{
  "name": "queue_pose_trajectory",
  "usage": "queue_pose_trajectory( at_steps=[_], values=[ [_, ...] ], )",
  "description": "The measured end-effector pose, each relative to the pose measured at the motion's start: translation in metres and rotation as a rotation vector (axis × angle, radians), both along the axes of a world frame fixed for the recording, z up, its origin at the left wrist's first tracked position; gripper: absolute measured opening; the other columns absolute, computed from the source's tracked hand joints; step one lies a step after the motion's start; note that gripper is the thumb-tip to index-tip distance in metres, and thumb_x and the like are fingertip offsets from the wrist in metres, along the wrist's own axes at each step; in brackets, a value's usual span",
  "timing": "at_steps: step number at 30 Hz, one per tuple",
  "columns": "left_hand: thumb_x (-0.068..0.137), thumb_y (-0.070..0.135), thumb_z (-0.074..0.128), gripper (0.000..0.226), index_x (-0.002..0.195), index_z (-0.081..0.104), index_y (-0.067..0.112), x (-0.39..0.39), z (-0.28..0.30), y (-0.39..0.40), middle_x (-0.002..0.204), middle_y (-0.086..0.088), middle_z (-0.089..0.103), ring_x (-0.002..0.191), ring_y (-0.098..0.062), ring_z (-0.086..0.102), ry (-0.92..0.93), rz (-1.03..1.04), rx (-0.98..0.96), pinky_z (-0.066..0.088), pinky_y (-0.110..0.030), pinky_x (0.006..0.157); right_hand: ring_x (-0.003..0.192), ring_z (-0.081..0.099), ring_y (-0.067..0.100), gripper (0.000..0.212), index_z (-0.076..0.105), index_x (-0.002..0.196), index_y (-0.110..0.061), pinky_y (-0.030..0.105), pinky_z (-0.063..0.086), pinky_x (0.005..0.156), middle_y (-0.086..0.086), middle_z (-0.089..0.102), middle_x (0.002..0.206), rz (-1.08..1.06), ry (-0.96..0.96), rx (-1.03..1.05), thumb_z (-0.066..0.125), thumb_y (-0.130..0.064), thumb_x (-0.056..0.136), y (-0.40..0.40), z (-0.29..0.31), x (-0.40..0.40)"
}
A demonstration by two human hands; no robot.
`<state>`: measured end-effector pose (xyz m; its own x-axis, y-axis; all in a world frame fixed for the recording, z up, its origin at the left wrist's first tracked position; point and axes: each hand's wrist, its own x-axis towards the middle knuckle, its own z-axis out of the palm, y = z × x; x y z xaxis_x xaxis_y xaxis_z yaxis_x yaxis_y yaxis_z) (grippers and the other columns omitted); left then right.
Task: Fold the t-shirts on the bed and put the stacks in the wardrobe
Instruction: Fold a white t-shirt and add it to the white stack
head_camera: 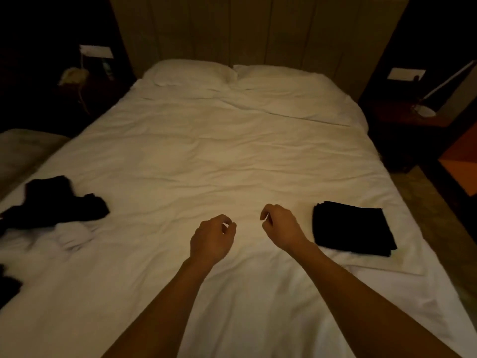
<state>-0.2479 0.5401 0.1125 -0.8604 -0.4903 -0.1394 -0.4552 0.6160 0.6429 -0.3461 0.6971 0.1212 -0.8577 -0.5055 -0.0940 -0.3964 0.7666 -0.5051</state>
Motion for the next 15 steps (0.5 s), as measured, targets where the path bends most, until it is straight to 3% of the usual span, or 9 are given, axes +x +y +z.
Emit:
queue_pose_trajectory(
  at_steps=[4, 9, 15],
  values=[
    [0.096, 0.042, 0.053, 0.023, 0.108, 0.068, 0.029, 0.072, 0.01, -0.063, 0.096, 0.01, 0.067, 0.091, -0.016, 0.064, 0.023, 0.052, 0.023, 0.052, -0.031, 0.08, 0.075, 0.053, 0.016, 0.019, 0.063, 0.108, -0.009, 0.026, 0.036, 0.066, -0.002, 0.056, 0.079, 0.08, -0.041, -0.065, 0.052, -0.011, 0.093, -0.071, 0.013, 0.067],
    [0.095, 0.041, 0.055, 0.022, 0.106, 0.068, 0.028, 0.156, 0.016, -0.136, 0.1, 0.008, 0.067, 0.093, -0.017, 0.064, 0.029, 0.16, 0.036, 0.051, -0.029, 0.08, 0.078, 0.055, 0.016, 0.019, 0.065, 0.109, -0.012, 0.026, 0.039, 0.068, 0.006, 0.066, 0.094, 0.195, -0.084, -0.1, 0.056, -0.019, 0.095, -0.16, 0.02, 0.146],
    [0.095, 0.04, 0.054, 0.023, 0.108, 0.067, 0.027, 0.22, 0.02, -0.191, 0.096, 0.009, 0.063, 0.096, -0.017, 0.063, 0.068, 0.286, 0.07, 0.05, -0.028, 0.081, 0.077, 0.067, 0.022, 0.016, 0.066, 0.103, -0.014, 0.035, 0.054, 0.075, 0.003, 0.068, 0.089, 0.281, -0.167, -0.108, 0.056, -0.022, 0.094, -0.237, 0.022, 0.205]
  ],
)
